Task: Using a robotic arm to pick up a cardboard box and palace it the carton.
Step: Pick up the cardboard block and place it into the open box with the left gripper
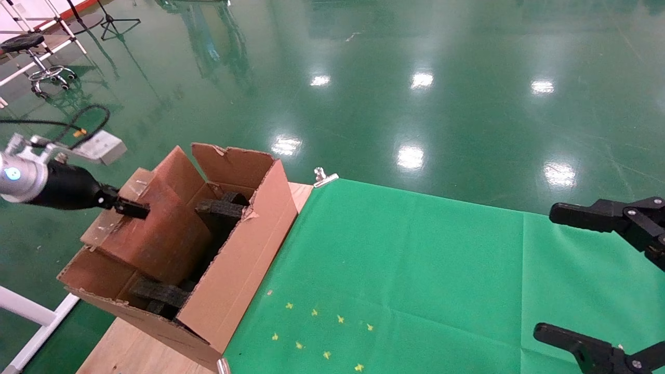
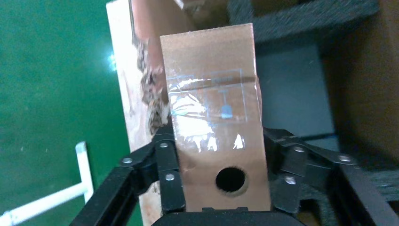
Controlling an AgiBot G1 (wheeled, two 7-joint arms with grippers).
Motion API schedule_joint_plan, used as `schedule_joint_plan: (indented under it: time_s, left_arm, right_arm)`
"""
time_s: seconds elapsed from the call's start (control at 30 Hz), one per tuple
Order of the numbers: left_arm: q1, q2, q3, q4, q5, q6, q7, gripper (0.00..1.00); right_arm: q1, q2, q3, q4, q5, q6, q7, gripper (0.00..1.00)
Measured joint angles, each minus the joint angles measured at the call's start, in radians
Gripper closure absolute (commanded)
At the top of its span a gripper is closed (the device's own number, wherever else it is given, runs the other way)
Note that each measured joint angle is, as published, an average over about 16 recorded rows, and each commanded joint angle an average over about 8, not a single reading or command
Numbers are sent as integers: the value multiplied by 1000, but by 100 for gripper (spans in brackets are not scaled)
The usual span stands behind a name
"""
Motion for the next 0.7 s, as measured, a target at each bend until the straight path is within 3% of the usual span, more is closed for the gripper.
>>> schedule_joint_plan:
  time_s: [0.33, 0.7]
  left_arm:
    - [65, 82, 6, 136, 3, -65, 19, 100]
    - [104, 148, 12, 228, 11, -115, -30, 99]
  right_arm:
    - [0, 0, 0, 0, 0, 0, 0, 0]
    - [0, 0, 0, 0, 0, 0, 0, 0]
